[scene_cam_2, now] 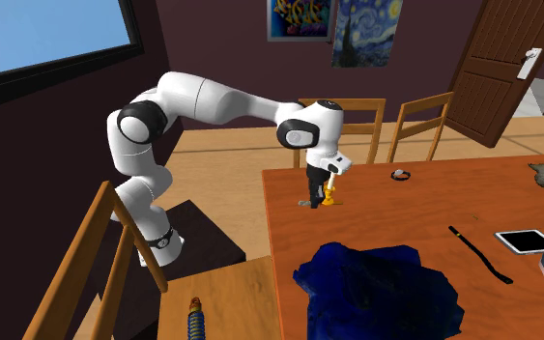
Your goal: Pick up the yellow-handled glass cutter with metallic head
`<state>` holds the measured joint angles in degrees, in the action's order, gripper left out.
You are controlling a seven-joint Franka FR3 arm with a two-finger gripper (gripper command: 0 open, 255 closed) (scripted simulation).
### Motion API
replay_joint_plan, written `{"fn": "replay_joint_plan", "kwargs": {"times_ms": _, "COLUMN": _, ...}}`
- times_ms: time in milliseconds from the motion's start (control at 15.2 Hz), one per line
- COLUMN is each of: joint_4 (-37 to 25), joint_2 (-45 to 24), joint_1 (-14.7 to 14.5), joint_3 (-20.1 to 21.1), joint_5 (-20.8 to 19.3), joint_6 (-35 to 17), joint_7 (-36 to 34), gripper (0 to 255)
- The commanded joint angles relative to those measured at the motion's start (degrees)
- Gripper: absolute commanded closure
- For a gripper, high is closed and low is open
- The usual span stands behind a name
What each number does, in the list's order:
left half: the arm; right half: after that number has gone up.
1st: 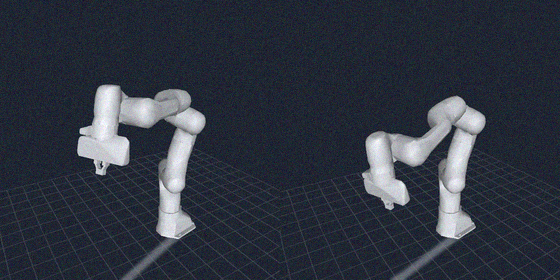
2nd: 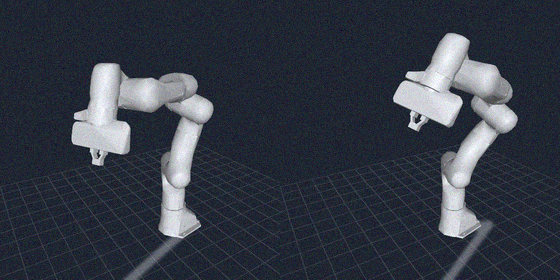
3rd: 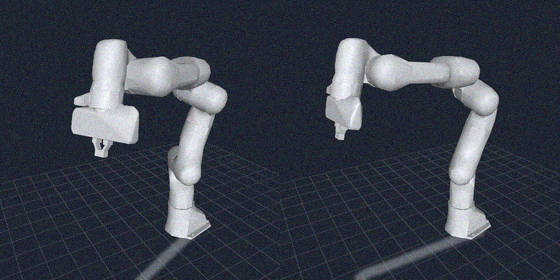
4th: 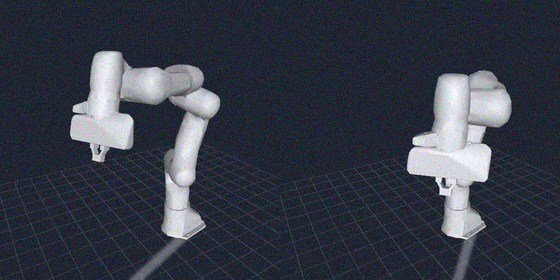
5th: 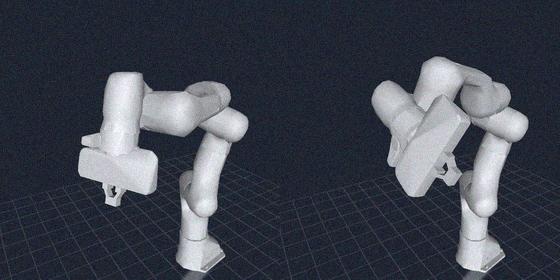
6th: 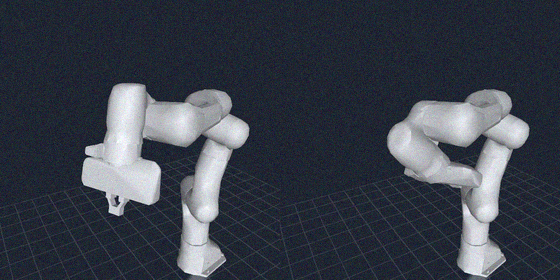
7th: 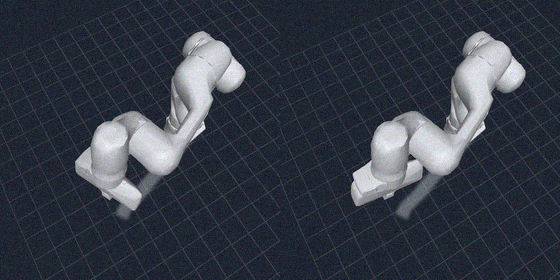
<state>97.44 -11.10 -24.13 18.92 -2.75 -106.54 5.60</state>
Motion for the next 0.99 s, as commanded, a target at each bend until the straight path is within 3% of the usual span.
{"fn": "replay_joint_plan", "kwargs": {"times_ms": 0, "joint_4": 0.15, "joint_2": -0.08, "joint_1": -0.1, "joint_3": 0.12, "joint_5": 0.1, "joint_6": 0.0, "joint_7": 0.0, "gripper": 255}}
{"fn": "replay_joint_plan", "kwargs": {"times_ms": 396, "joint_4": 0.22, "joint_2": -0.12, "joint_1": -0.08, "joint_3": 0.1, "joint_5": 0.09, "joint_6": -0.09, "joint_7": 0.04, "gripper": 255}}
{"fn": "replay_joint_plan", "kwargs": {"times_ms": 924, "joint_4": -5.35, "joint_2": 0.35, "joint_1": -0.17, "joint_3": 0.21, "joint_5": 0.3, "joint_6": 5.91, "joint_7": 0.13, "gripper": 255}}
